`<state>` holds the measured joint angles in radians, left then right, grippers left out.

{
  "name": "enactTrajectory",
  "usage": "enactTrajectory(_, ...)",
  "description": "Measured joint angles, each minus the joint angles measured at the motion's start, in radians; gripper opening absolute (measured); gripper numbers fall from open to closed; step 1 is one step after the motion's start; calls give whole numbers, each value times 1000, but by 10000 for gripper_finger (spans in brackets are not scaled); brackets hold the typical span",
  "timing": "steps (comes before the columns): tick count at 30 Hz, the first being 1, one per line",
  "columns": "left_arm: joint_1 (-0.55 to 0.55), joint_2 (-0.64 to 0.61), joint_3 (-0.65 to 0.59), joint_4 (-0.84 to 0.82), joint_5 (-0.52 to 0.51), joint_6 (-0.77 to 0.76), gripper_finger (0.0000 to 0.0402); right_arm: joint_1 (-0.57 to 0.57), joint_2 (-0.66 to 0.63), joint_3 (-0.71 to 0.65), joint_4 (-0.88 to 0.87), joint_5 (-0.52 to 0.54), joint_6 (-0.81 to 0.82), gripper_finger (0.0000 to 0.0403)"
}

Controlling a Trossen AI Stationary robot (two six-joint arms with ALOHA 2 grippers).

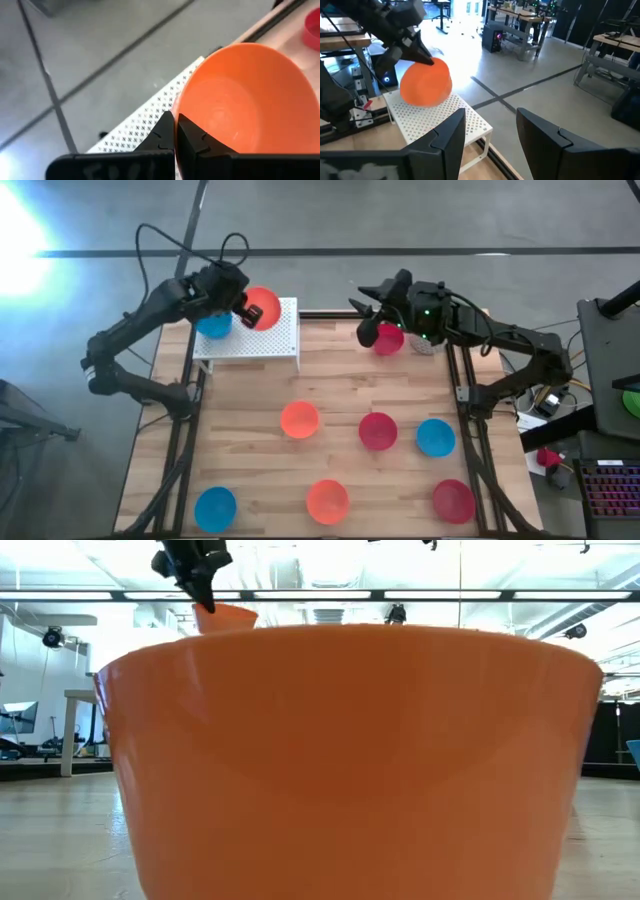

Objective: Pick & Place Mini bowls
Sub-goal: Put the top orange bowl on the center part of the shelf

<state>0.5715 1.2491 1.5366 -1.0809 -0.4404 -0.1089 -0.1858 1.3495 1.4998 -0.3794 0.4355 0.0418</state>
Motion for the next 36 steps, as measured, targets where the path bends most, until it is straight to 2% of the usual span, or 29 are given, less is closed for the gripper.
enactTrajectory(2, 37, 2, -6, -4, 43, -2, 1, 0, -2, 0, 6, 18, -29, 173)
enactTrajectory(6, 49, 1, -6, -18, 45, -19, 1, -4, -2, -1, 23, 41, -111, 173)
enactTrajectory(10, 51, 0, -1, -14, 50, -4, 1, -4, -2, 2, 191, 39, -123, 173)
enactTrajectory(13, 51, -1, -1, -23, 55, 10, 1, -4, -2, 2, 236, 36, -100, 173)
enactTrajectory(36, 52, -1, -1, -57, 55, 23, 0, -2, 16, 0, 234, 36, -69, 173)
